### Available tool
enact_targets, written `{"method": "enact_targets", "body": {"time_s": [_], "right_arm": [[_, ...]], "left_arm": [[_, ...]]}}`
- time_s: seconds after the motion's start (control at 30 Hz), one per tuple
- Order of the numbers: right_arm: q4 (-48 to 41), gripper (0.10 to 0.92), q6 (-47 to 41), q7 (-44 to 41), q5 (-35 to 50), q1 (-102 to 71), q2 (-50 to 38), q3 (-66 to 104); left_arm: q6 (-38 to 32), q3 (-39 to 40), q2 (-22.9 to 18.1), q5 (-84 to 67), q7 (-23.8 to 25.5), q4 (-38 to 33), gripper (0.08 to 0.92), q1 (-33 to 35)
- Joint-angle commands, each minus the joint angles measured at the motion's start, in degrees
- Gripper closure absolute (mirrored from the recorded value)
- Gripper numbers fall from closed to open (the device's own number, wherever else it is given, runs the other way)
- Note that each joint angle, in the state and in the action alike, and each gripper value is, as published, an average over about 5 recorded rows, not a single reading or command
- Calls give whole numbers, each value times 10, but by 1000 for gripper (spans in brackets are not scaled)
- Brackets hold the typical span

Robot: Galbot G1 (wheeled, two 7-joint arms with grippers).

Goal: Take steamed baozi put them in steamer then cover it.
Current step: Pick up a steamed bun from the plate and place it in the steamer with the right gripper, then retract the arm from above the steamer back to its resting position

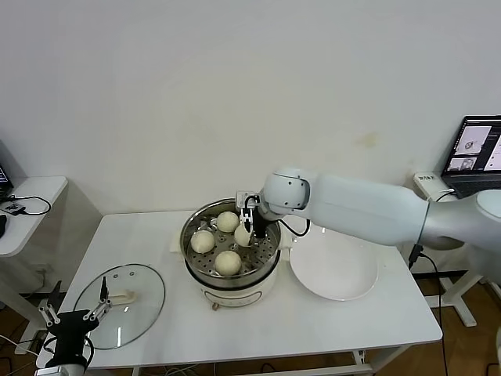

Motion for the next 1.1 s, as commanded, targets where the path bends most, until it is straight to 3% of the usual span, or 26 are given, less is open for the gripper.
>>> {"method": "enact_targets", "body": {"time_s": [0.03,0.5,0.77,0.93,1.1], "right_arm": [[-33,432,-8,8,-35,-27,21,0],[-9,416,-8,7,-23,-26,-2,19],[58,227,-8,38,19,-17,-68,59],[157,204,2,145,68,-64,-155,130],[239,202,95,297,65,-212,-269,233]], "left_arm": [[0,1,1,-1,0,2,177,-2],[0,1,0,0,0,1,177,-2],[0,2,1,-1,-2,3,177,-4],[4,4,0,0,-7,6,177,-10],[15,8,2,6,-19,12,177,-16]]}}
